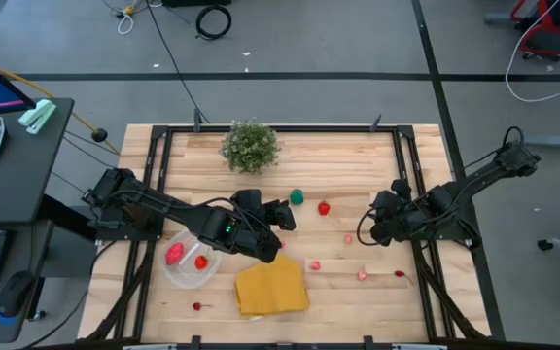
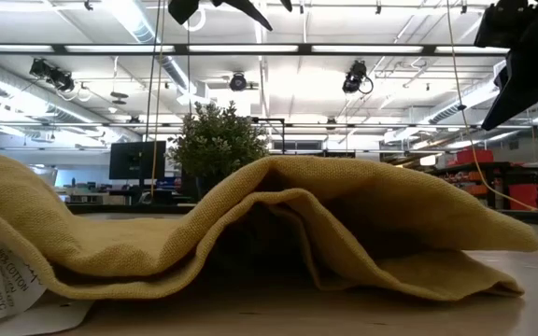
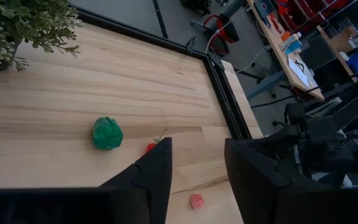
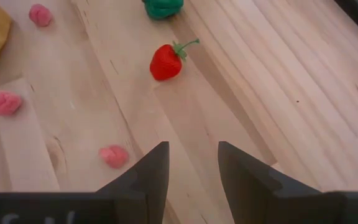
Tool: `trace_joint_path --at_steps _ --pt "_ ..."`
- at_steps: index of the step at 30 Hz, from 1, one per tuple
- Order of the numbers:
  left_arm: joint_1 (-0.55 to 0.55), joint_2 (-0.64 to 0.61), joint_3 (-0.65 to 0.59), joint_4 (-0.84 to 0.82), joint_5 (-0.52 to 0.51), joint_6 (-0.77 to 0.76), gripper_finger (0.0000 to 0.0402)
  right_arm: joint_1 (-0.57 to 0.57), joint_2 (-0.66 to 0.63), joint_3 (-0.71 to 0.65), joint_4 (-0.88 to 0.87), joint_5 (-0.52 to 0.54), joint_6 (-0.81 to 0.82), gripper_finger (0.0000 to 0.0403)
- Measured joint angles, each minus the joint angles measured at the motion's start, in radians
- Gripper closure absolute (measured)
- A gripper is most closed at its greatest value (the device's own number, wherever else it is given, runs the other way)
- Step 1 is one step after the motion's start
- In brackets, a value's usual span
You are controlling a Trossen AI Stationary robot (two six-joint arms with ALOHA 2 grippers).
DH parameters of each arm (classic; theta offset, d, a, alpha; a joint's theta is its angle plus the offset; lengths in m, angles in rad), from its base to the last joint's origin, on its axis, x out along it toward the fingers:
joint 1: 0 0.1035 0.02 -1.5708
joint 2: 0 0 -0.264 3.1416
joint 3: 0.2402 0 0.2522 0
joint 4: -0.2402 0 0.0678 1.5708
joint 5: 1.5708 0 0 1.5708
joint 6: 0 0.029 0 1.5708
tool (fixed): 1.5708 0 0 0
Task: Pick and placing Produce into tupperware
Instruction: Put the peach into the transparent bin
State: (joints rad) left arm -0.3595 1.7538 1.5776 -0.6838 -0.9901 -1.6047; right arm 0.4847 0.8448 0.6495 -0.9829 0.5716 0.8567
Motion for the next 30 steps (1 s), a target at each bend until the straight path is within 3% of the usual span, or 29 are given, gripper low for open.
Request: trace_joint_path --at_steps 23,30 --pt "0.0 0.0 0.0 0.0 0.0 0.0 0.0248 0.0 0.0 0.0 0.003 -0.003 -0.026 0.0257" --pt "0.0 0.0 0.0 0.0 0.0 0.0 0.0246 0.0 0.0 0.0 -0.039 -0.068 -0.029 0.0256"
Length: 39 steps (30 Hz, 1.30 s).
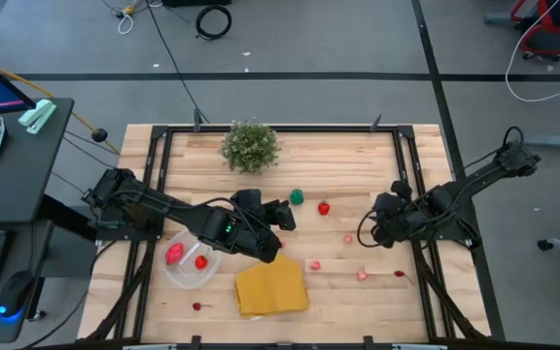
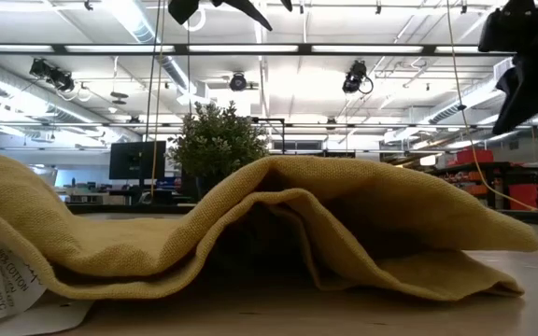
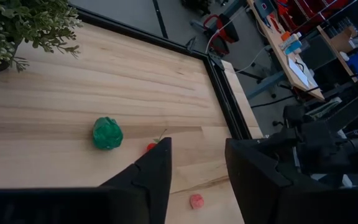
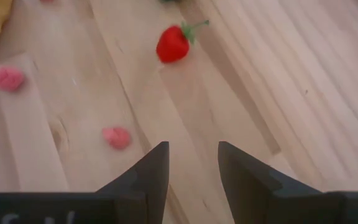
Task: Pick and placing Produce into tupperware
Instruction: Put the peach into the transparent bin
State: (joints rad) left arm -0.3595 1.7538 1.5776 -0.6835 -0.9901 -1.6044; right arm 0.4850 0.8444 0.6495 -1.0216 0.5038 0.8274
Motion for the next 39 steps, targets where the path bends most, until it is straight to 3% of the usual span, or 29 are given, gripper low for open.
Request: trace_joint_path --at_steps 9,24,30,35,39 --pt "0.0 0.0 0.0 0.0 0.0 0.0 0.0257 0.0 -0.002 0.062 -0.22 -0.073 0.095 0.0256" --pt "0.121 0.0 0.0 0.115 -0.001 0.0 0.0244 0.0 -0.001 0.073 -0.214 -0.1 0.126 0.0257" --pt "0.171 0.0 0.0 0.137 -0.001 0.076 0.0252 0.0 0.001 0.071 -0.112 -0.173 0.117 0.0257" --pt "0.202 0.0 0.0 0.189 0.008 0.03 0.026 0.0 0.033 0.053 0.039 -0.196 0.016 0.0254" --pt "0.222 0.0 0.0 0.205 0.011 0.077 0.0265 0.0 0.092 0.045 0.109 -0.198 -0.052 0.024"
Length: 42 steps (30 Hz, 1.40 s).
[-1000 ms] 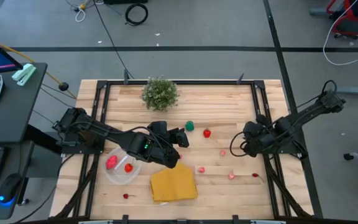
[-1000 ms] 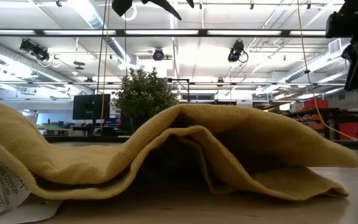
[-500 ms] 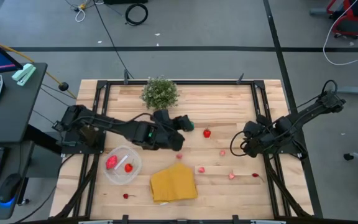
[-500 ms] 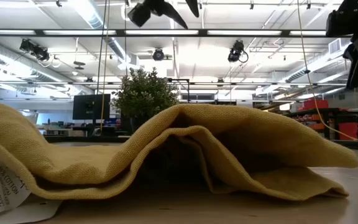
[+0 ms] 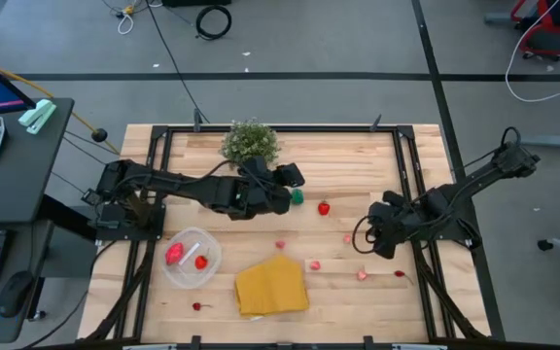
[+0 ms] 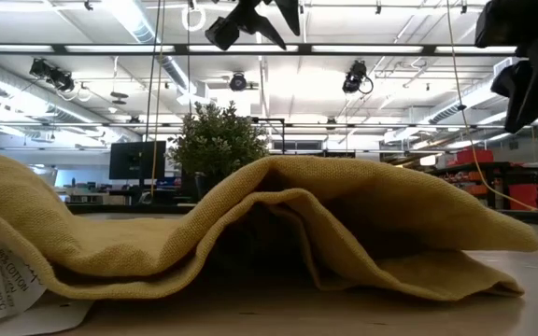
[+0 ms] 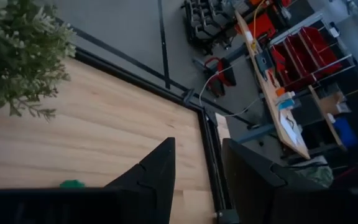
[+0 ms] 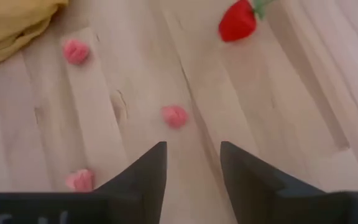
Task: Pick and placing Produce into tupperware
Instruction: Put the peach into the transparent bin
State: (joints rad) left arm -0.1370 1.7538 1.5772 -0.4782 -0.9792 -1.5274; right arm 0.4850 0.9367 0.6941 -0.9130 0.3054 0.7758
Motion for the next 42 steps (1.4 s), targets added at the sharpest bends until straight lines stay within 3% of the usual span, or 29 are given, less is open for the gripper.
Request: trace_joint_path --at_steps 10,15,18,22,28,42 --pt "0.05 0.0 0.0 0.078 0.037 0.052 0.0265 0.0 0.14 -0.002 0.029 0.056 -0.044 0.02" --pt "0.058 0.0 0.0 0.057 0.157 0.514 0.0274 0.0 0.162 -0.002 0.028 0.055 -0.038 0.02" --pt "0.055 0.0 0.0 -0.003 0.249 0.67 0.0275 0.0 0.162 -0.002 0.029 0.056 -0.044 0.0203" --pt "0.054 0.0 0.0 -0.119 0.339 0.696 0.0268 0.0 0.162 -0.002 0.03 0.056 -0.044 0.0203" --pt "0.055 0.0 0.0 -0.246 0.349 0.854 0.0257 0.0 0.162 -0.002 0.095 0.062 -0.055 0.0205" --pt "0.069 -0.005 0.0 -0.032 0.355 0.912 0.0262 0.0 0.162 -0.002 0.169 0.065 -0.106 0.0209"
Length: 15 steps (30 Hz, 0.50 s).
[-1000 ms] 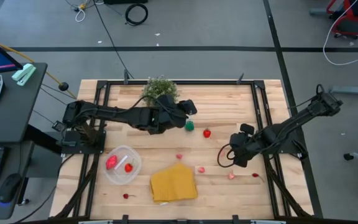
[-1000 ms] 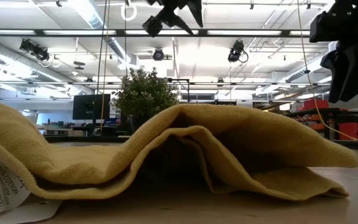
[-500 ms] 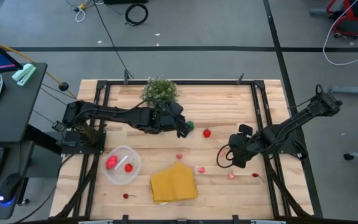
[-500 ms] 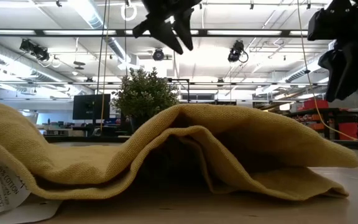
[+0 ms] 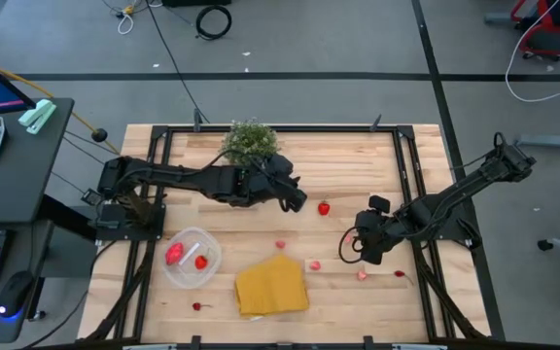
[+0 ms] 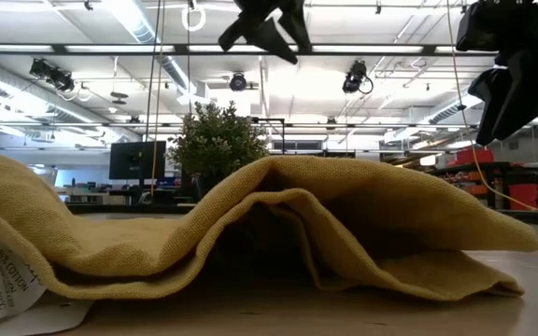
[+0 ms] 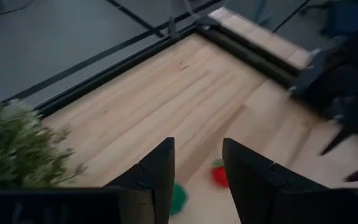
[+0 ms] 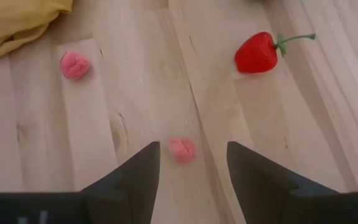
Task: Pick and placing Produce into tupperware
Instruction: Put the peach into the transparent bin
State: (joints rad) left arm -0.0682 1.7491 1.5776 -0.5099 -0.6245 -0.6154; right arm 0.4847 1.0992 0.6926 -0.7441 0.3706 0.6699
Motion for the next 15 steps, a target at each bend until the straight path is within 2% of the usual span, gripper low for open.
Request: trace_joint_path --at_steps 7,15 --pt "-0.006 -0.002 0.001 -0.101 0.027 0.105 0.0282 0.0 0.0 0.0 0.0 0.0 0.002 0.0209" --pt "-0.064 -0.002 0.0 -0.382 0.03 0.105 0.0317 0.0 0.0 0.0 0.0 0.0 0.005 0.0209"
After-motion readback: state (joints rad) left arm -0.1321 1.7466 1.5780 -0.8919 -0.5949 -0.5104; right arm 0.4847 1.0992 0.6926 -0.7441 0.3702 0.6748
